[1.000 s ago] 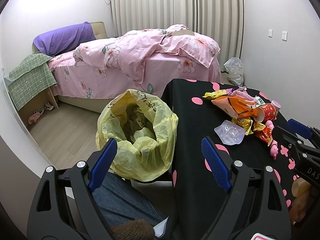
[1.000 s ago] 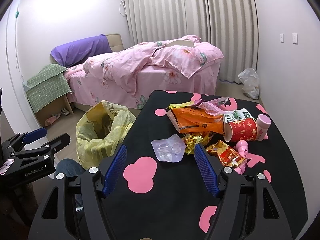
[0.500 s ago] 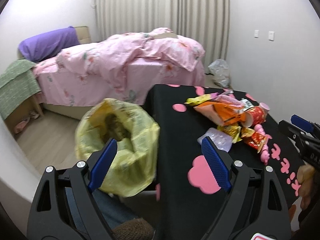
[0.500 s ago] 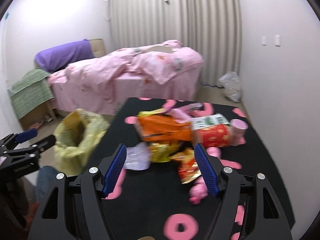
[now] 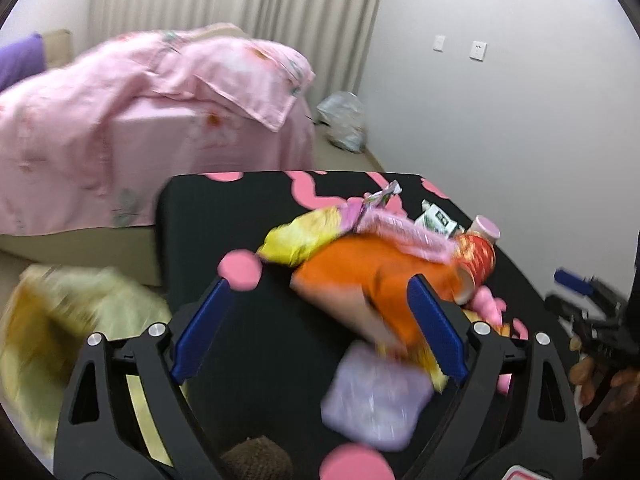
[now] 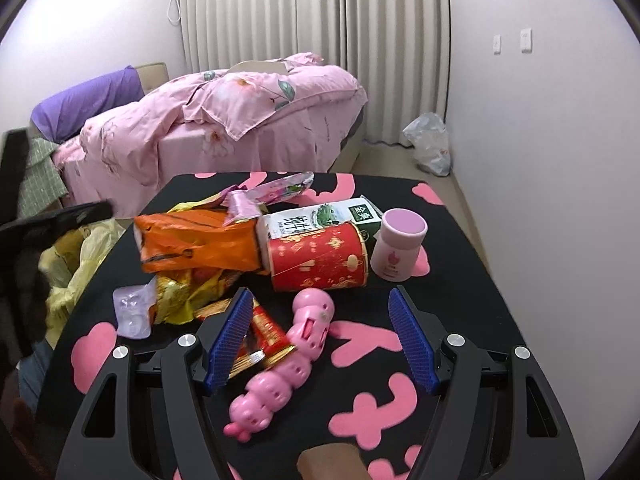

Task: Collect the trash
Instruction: 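Grasp the orange plastic bag with the left gripper while the right gripper reaches toward the red cup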

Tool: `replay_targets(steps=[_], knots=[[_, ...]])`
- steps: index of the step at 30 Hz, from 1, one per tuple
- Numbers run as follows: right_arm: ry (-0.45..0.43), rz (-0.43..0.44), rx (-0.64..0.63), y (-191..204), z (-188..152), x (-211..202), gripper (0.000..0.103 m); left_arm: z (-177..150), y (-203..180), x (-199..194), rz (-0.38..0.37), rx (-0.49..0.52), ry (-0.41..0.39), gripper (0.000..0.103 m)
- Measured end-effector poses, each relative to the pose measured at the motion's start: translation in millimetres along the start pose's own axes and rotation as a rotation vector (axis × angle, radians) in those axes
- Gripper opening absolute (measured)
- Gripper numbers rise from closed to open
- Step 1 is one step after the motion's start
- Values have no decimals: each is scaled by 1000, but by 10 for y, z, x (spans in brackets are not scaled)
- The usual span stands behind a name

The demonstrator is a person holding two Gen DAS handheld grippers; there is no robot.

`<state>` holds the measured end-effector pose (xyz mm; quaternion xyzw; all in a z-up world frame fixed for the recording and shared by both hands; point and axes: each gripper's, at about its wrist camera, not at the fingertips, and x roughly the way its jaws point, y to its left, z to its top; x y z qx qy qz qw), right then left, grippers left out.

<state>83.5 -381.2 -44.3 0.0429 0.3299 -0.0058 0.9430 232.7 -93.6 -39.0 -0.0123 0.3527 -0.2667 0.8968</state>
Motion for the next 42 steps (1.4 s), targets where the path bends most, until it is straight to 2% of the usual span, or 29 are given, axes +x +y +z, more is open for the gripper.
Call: replay_targets(steps=[3, 6, 9, 11, 13, 15, 16, 17, 21, 26, 30, 32, 37, 38, 39, 40, 42], knots=[[-28, 45, 74, -174, 17, 93, 67, 265, 120, 357, -56, 7, 47, 85], [49, 62, 89, -251, -3, 263, 67, 484, 164, 796, -46, 59, 123, 85], [93, -21, 4, -208, -31, 364, 67, 484, 215, 1134, -46, 45, 231, 71], [110, -40, -45, -184, -2, 412, 67, 447, 254, 1306, -70, 15, 299, 61], [119, -56, -63, -186, 61, 460, 67, 394, 309, 1349, -44, -15, 313, 54], [118, -70, -68, -186, 158, 531, 67, 345, 344, 1293, -20, -42, 297, 41], [117, -65, -70, -174, 205, 574, 67, 312, 385, 1229, -18, -72, 290, 29], [115, -59, -72, -158, 260, 620, 67, 283, 416, 1177, -33, -99, 280, 24], [119, 4, -63, -74, 413, 769, 65, 145, 477, 853, -43, -147, 218, 13], [174, 104, -5, 60, 803, 1114, 62, 60, 499, 524, -26, -178, 153, 9], [203, 139, 50, 211, 1177, 1547, 61, 4, 438, 394, -2, -154, 111, 9], [251, 137, 70, 278, 1280, 1816, 55, -49, 430, 384, -6, -155, 117, 8], [405, 136, 132, 340, 1363, 2431, 47, -181, 484, 364, -21, -176, 136, 8], [424, 144, 140, 343, 1359, 2513, 36, -213, 501, 360, -30, -183, 140, 8], [433, 167, 143, 342, 1346, 2554, 20, -236, 516, 357, -38, -189, 142, 8], [442, 200, 144, 354, 1334, 2588, 17, -263, 535, 338, -46, -195, 139, 8], [421, 209, 118, 395, 1311, 2541, 7, -296, 567, 308, -52, -204, 128, 15]])
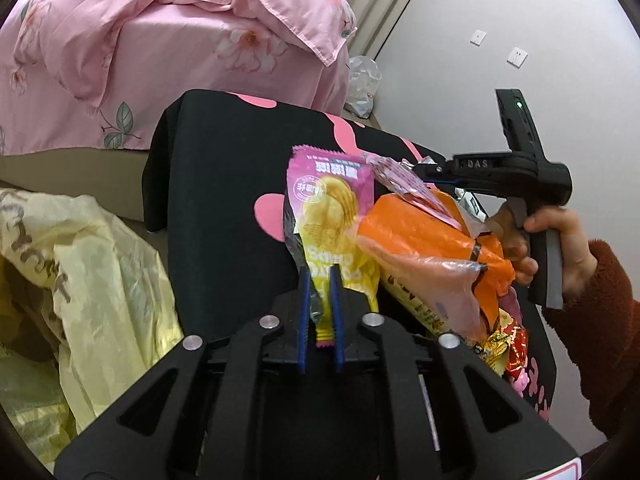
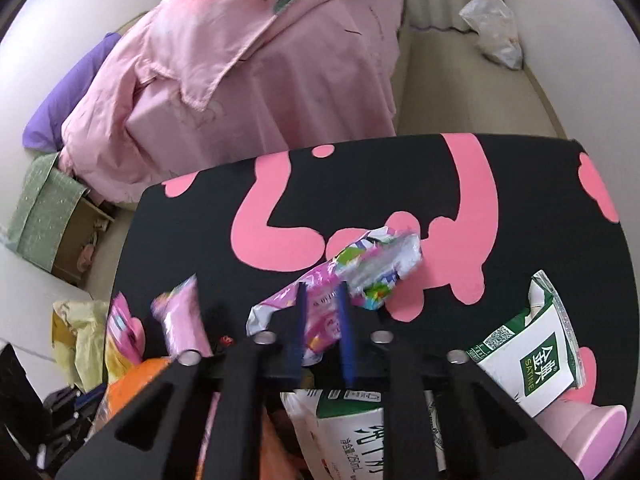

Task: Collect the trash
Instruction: 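Grasp the orange plastic bag with the left gripper while the right gripper reaches toward the red cup, then lift the orange bag with the left gripper while the right gripper grasps the red paper cup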

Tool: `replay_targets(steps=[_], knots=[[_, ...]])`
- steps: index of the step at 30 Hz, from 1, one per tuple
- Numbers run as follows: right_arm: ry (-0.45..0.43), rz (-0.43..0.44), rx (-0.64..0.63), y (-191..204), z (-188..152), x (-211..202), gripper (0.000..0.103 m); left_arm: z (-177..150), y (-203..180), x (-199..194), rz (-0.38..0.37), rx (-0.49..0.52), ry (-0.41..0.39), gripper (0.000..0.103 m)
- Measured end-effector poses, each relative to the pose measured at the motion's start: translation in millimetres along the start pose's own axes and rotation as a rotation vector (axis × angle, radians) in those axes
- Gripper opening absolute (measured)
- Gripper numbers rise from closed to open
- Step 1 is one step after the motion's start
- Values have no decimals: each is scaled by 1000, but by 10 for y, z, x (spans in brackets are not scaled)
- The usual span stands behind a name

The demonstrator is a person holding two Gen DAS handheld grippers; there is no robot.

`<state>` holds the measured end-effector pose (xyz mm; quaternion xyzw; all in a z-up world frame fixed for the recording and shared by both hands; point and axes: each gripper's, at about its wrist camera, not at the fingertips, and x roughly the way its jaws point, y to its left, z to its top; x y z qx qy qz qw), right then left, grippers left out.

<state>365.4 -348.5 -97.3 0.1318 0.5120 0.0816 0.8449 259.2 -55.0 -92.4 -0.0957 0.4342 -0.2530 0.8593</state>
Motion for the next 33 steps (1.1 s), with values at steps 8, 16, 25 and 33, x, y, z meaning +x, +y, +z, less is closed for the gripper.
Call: replay_targets(steps=[8, 16, 25, 33], knots=[[-174, 35, -113, 153, -292, -647, 4, 34, 29, -126, -37, -42, -77, 49], [-241, -74, -264, 230, -491, -914, 6, 88, -146, -187, -57, -66, -86, 53], [-280, -122, -292, -26, -891, -1162, 41, 87, -468, 81, -81, -106, -20, 64], [-315, -199, -174, -449, -1301, -1411, 41, -11, -553, 348, -35, -150, 89, 36]])
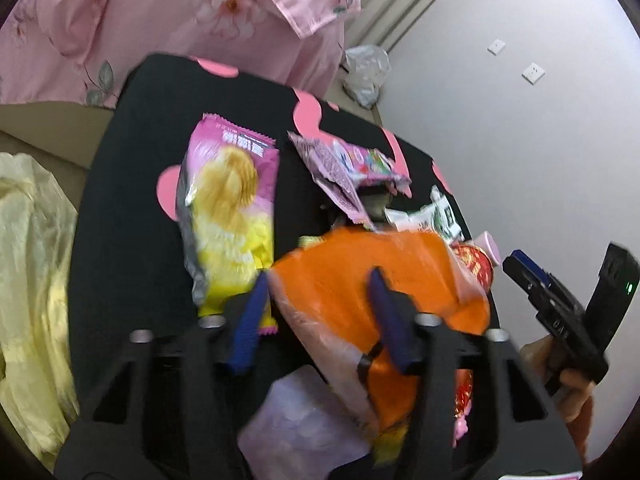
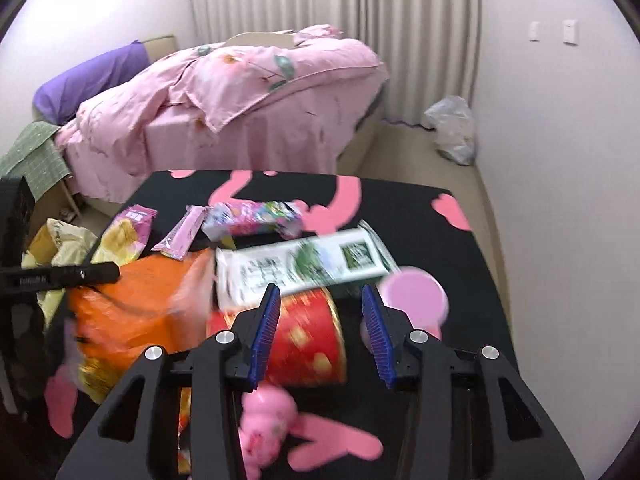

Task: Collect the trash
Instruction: 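Lift the orange bag with the left gripper while the right gripper grasps the red paper cup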

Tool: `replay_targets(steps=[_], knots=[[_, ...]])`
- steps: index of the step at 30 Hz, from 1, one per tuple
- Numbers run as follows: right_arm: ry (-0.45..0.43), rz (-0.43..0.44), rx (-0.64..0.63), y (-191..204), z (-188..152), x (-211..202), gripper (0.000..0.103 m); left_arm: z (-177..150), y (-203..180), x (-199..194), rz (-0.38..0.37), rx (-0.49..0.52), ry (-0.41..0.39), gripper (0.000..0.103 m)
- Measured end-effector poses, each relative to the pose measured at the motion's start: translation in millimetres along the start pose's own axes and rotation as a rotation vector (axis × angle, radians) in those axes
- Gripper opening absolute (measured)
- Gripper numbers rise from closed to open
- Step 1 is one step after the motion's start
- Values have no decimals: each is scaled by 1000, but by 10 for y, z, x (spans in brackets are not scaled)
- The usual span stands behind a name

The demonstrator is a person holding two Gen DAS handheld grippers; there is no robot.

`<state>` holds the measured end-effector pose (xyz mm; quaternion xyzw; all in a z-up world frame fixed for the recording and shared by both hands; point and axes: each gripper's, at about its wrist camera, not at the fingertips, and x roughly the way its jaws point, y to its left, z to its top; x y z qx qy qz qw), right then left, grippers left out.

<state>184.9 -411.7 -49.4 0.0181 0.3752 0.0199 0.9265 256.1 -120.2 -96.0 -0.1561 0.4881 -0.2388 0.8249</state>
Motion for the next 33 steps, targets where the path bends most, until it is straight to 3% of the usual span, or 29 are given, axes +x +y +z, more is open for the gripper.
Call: replay_targets(steps=[1, 5, 9, 13, 15, 17, 19, 23, 26, 28, 31, 33], knots=[[-5, 1, 6, -11, -42, -21, 41, -12, -3, -18, 1, 6, 1, 26], [8, 115, 41, -143, -143, 26, 41, -51, -61, -207, 15, 58, -24, 8], [44, 184, 25, -186, -122, 279, 41, -108, -71, -417, 31, 88, -51, 8], [64, 310, 140, -268, -121, 404, 41, -148, -36, -519, 18, 93, -54, 8], [58, 388, 157, -217, -139, 323, 21, -170, -22, -563, 8, 98, -64, 9], [47, 420, 109, -83, -159, 172, 14, -196, -11, -611, 6, 107, -73, 19], [31, 415, 81, 6, -176, 17, 6, -220, -15, -651, 3, 107, -82, 27], [-20, 367, 83, 41, -210, -366, 6, -325, -35, -744, -39, 94, -108, 45], [-57, 264, 57, 42, -269, -609, 6, -436, -35, -776, -58, 65, -104, 56], [-65, 209, 40, 64, -352, -730, 6, -536, -51, -754, -33, 45, -97, 59], [-54, 174, 42, 72, -480, -788, 6, -703, -109, -629, 70, 43, -65, 58], [-55, 145, 34, 116, -573, -832, 6, -786, -128, -536, 83, 29, -32, 48]])
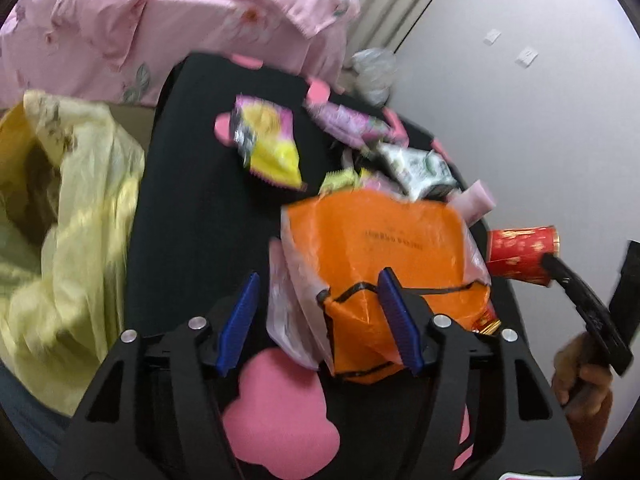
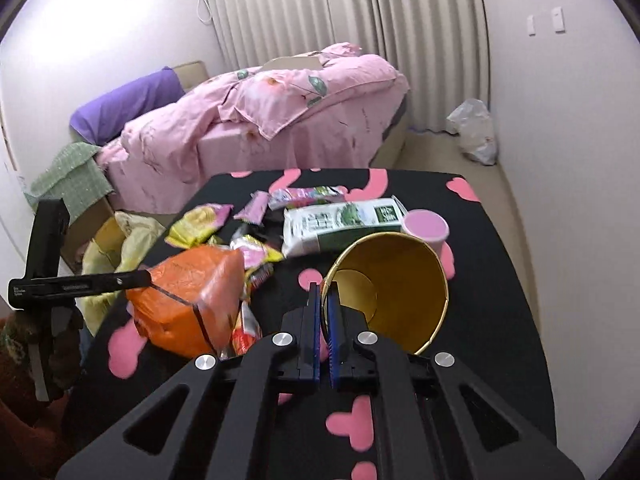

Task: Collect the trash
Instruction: 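Lift the orange bag with the left gripper while the right gripper grasps the red paper cup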

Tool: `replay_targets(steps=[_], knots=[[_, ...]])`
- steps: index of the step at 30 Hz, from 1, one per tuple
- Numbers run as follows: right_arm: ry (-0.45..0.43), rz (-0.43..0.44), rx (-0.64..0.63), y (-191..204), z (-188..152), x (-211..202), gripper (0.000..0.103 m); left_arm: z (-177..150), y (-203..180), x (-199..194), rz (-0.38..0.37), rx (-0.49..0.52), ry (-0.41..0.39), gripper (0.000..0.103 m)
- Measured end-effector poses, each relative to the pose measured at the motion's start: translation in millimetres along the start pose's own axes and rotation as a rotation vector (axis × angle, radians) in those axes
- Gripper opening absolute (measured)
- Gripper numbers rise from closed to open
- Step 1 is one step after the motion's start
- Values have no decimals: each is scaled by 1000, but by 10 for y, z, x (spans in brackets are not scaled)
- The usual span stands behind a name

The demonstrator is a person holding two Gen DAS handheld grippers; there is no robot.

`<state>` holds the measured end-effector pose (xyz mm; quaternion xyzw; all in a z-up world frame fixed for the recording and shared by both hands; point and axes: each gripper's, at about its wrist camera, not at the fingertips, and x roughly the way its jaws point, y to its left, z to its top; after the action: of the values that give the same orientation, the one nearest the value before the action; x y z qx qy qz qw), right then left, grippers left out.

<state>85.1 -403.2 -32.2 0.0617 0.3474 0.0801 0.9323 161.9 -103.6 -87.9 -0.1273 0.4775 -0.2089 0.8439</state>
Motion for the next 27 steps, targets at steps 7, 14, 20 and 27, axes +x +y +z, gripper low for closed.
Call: replay_targets(steps=[7, 14, 20, 27], knots=[[-51, -35, -60, 193, -47, -265, 6, 50, -189, -341, -50, 82, -79, 22], [-87, -52, -102, 334, -32, -431, 6, 43, -334, -640, -136, 190, -122, 49], [-90, -95, -122, 361, -153, -505, 6, -55, -94, -680, -97, 134, -135, 59], [-49, -115, -61, 195, -398, -440, 6, -224, -181, -610, -117, 244, -102, 67]])
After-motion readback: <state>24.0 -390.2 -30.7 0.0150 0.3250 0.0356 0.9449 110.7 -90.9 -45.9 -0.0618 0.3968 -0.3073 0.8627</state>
